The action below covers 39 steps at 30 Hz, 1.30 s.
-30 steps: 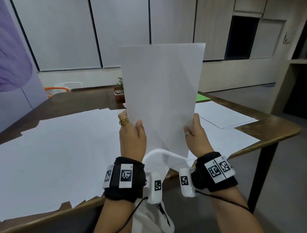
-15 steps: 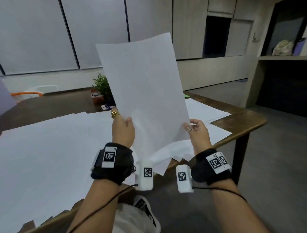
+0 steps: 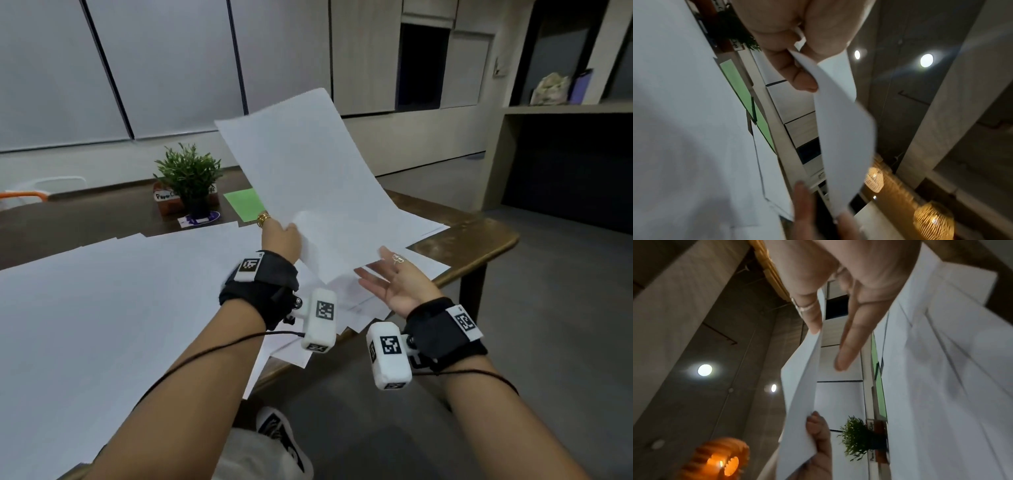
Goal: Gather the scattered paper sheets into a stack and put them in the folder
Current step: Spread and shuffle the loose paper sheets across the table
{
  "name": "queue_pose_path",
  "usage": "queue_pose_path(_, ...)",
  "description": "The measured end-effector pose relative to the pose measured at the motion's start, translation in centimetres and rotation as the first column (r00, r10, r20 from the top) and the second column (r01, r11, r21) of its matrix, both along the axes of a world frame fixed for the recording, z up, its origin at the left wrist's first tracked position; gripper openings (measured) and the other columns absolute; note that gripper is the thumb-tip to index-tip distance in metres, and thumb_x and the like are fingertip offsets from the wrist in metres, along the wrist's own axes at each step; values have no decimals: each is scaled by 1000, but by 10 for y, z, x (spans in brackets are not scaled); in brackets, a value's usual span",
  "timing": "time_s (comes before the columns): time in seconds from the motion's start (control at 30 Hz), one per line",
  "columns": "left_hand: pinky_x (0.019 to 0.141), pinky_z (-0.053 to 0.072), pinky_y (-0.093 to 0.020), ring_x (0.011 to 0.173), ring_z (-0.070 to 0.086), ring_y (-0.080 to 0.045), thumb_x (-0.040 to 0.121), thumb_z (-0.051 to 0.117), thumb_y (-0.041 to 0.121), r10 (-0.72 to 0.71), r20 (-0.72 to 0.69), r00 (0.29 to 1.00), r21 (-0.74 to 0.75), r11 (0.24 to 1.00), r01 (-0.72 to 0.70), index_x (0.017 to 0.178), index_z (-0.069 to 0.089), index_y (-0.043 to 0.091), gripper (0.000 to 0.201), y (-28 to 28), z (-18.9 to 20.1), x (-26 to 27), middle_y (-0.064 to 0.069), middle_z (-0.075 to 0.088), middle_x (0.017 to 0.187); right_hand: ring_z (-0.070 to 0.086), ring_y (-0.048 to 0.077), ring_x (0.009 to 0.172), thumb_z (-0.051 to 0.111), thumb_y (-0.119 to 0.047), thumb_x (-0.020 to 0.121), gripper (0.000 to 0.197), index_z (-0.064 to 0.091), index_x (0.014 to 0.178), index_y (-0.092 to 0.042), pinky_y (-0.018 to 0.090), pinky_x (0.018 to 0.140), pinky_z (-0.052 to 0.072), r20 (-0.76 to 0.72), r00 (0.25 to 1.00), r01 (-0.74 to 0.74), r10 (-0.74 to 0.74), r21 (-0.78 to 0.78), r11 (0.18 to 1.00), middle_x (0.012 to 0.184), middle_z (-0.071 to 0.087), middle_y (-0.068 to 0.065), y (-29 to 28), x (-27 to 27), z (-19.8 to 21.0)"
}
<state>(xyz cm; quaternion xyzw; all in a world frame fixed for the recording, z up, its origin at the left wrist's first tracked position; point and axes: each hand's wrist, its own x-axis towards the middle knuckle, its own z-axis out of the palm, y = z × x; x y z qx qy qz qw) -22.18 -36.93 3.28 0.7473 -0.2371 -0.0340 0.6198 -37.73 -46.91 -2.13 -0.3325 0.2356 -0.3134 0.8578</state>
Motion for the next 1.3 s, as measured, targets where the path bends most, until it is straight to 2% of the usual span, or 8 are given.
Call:
queue_pose_path(0.13,65,43,-25,66,43,-16,98,39,8,-154,-89,984,80,984,161,79,31,11,22,-9,2,-2,-6,40,81,59,19,68,46,12,91,19,50,86,-6,23,49,55,-84,991,81,-107,-267,960,84,58,8,-18,10,16)
queue_pose_path(0.23,81,49,-37,92,58,-28,99,44,29,-365,19,931,312,886,342,117,43,9,27,-1,4,-3,-10,53,106,59,19,69,43,16,90,24,55,79,-2,18,51,54,-123,954,202,-275,-414,887,82,59,8,-51,23,31)
queue_pose_path(0.4,104,35,-31,124,45,-24,91,53,46,-672,163,722,935,338,104,135,46,19,52,29,-34,2,-7,43,138,59,28,103,59,-4,89,13,62,95,7,19,75,54,-337,882,114,-329,-525,844,105,61,13,-125,55,55)
queue_pose_path(0.5,99,43,-35,116,52,-24,88,54,50,-696,67,715,980,179,82,138,42,24,58,38,-51,3,-4,47,133,55,23,117,52,-33,95,42,54,125,-3,25,93,47,-619,626,-140,-474,-687,713,127,57,11,-159,62,53)
queue_pose_path(0.63,101,41,-37,123,47,-24,80,56,63,-685,34,727,988,135,81,146,27,26,81,42,-56,2,0,35,142,58,26,112,49,-40,95,39,61,114,-9,35,93,50,-651,332,-489,-682,-738,466,118,59,6,-163,61,43)
queue_pose_path(0.9,103,39,-43,125,42,-24,76,54,70,-698,34,715,994,97,47,144,27,29,83,40,-59,2,1,33,143,52,21,77,53,-22,86,16,48,77,-10,30,74,47,-594,-112,-936,-796,-205,285,81,46,5,-135,67,57)
queue_pose_path(1.1,101,39,-45,126,40,-26,76,53,71,-708,43,705,997,81,20,143,27,29,83,39,-59,1,1,34,141,44,30,127,73,-35,62,85,40,141,-29,46,101,42,-651,-135,-971,-747,-64,231,145,37,9,-151,78,57)
queue_pose_path(1.3,99,41,-46,122,43,-27,73,56,72,-699,44,714,997,75,11,141,30,31,84,38,-58,2,0,38,135,60,30,105,63,-30,86,31,60,105,-6,34,88,49,-579,139,-932,-803,-350,91,115,64,10,-115,93,42)
